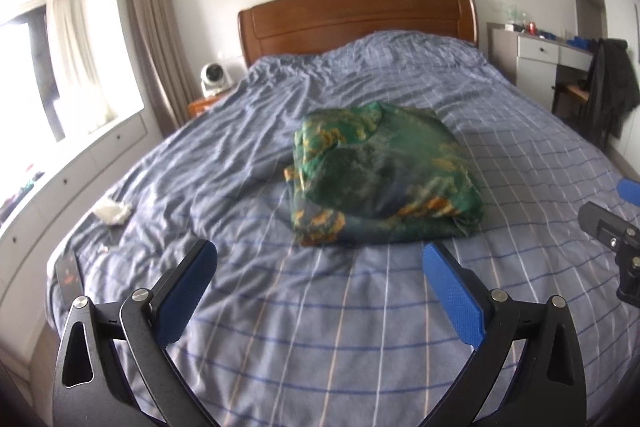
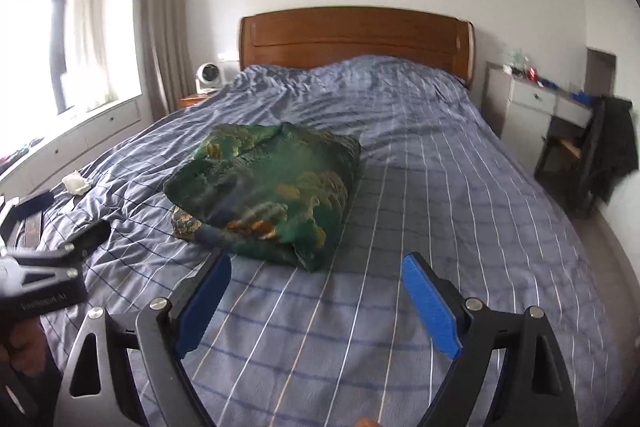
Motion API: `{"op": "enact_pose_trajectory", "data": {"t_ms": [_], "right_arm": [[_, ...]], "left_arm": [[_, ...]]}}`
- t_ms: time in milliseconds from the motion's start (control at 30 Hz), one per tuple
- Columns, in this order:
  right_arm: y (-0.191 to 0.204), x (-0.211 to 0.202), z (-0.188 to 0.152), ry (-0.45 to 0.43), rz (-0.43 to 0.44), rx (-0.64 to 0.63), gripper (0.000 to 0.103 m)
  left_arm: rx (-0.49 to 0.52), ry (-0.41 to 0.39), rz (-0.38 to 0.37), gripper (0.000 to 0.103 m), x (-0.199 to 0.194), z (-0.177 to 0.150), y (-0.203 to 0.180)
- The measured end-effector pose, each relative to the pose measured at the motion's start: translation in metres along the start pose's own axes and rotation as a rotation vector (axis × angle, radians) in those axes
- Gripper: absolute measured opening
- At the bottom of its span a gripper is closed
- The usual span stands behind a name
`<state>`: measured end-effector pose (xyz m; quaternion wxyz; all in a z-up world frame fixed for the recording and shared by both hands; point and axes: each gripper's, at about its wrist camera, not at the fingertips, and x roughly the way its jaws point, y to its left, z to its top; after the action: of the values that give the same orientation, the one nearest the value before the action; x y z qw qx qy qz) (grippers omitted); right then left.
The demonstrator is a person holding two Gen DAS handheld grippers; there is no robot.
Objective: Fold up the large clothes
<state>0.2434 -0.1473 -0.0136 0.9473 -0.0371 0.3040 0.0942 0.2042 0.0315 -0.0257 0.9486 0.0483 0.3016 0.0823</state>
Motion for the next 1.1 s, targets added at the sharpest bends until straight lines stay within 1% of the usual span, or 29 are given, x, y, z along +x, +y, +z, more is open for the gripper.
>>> {"op": "enact_pose_trajectory", "data": {"t_ms": [100,233,367,467,533,633,767,967,1033,1100], "right_arm": [[0.010,-0.003,-0.008,0.045,-0.056,-0.012,0.089],[0.017,-0.010,-0.017,0.065,-0.058,0.003,0.090],[0.018,-0.012,-0.022,0.093,-0.076,0.017,0.090],[0.020,-0.014,-0.023,0.093,-0.096,0.008,0.090],[0.021,-0.017,-0.024,0.078,-0.112,0.002,0.090],[0.023,-0.019,-0.024,0.079,-0.113,-0.004,0.090],[0.026,-0.022,-0.024,0.082,-0.116,-0.012,0.090],[0.028,-0.028,-0.019,0.093,-0.112,-0.005,0.091],[0.028,-0.030,-0.018,0.097,-0.111,0.004,0.094],[0.029,-0.034,-0.015,0.095,-0.109,0.007,0.094]], "left_arm": [[-0.007,0.032,0.006,0.102,0.002,-0.009,-0.001],[-0.006,0.035,0.011,0.102,-0.004,-0.014,-0.004],[-0.004,0.036,-0.017,0.102,-0.009,-0.016,-0.007],[-0.002,0.047,-0.050,0.102,-0.010,-0.018,-0.011],[0.001,0.050,-0.057,0.103,-0.010,-0.020,-0.013],[0.008,0.051,-0.061,0.103,-0.013,-0.021,-0.017],[-0.007,0.068,-0.085,0.103,-0.016,-0.019,-0.015],[-0.029,0.082,-0.077,0.103,-0.018,-0.014,-0.010],[-0.029,0.080,-0.062,0.103,-0.019,-0.013,-0.009],[-0.032,0.074,-0.044,0.103,-0.023,-0.010,-0.008]]}}
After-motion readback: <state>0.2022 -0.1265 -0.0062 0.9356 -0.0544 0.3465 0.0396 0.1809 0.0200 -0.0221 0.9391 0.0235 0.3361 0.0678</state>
